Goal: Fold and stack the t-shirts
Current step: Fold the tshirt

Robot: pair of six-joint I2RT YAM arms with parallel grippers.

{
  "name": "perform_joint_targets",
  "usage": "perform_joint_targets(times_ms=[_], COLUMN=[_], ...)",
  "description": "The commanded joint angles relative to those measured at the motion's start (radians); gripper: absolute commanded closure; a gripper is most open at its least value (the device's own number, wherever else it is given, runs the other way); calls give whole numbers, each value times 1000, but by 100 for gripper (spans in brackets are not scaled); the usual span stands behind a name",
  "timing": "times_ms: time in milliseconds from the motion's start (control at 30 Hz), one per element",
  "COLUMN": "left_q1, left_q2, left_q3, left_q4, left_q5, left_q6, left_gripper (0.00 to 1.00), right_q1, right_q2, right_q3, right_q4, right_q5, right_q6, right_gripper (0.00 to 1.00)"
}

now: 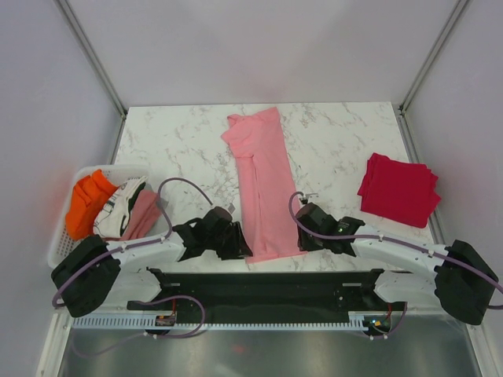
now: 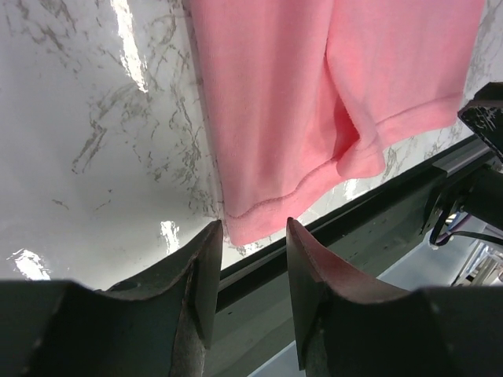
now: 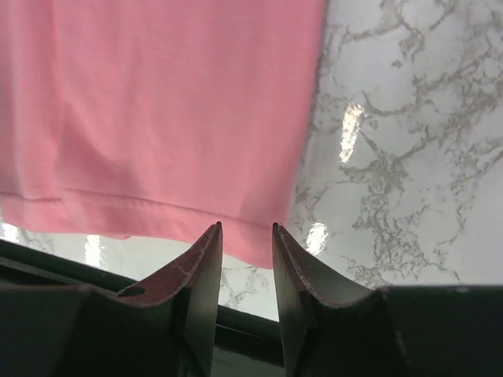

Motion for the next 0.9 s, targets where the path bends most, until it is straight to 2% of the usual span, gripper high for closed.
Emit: perform_joint_targets(times_ms=[0, 200, 400, 500, 533, 567, 867], left_q1=[-22, -52, -54, -54, -54, -54, -60], left_q2=[20, 86, 83, 65, 58, 52, -56], left_q3=[-2, -12, -32, -36, -38, -41, -91], left_q4=[48, 102, 117, 116, 116, 111, 76], left_q5=[-31, -24, -28, -31, -31, -31, -1], left_q6=[-50, -73, -76, -74, -74, -73, -88], left_gripper=[54, 54, 65, 80, 92, 98, 98], right_q1=[-2, -2, -2, -2, -2, -2, 5], right_q2=[35, 23, 65, 37, 28, 8, -150], right_q3=[-32, -53, -72, -89, -92, -93, -152], right_q4=[-33, -24, 14, 34, 35, 33, 10], right_q5=[42, 57, 16, -9, -9, -9, -62], right_q6=[44, 71, 68, 75, 77, 78, 118], right_gripper=[61, 61, 81, 92, 95, 100, 100])
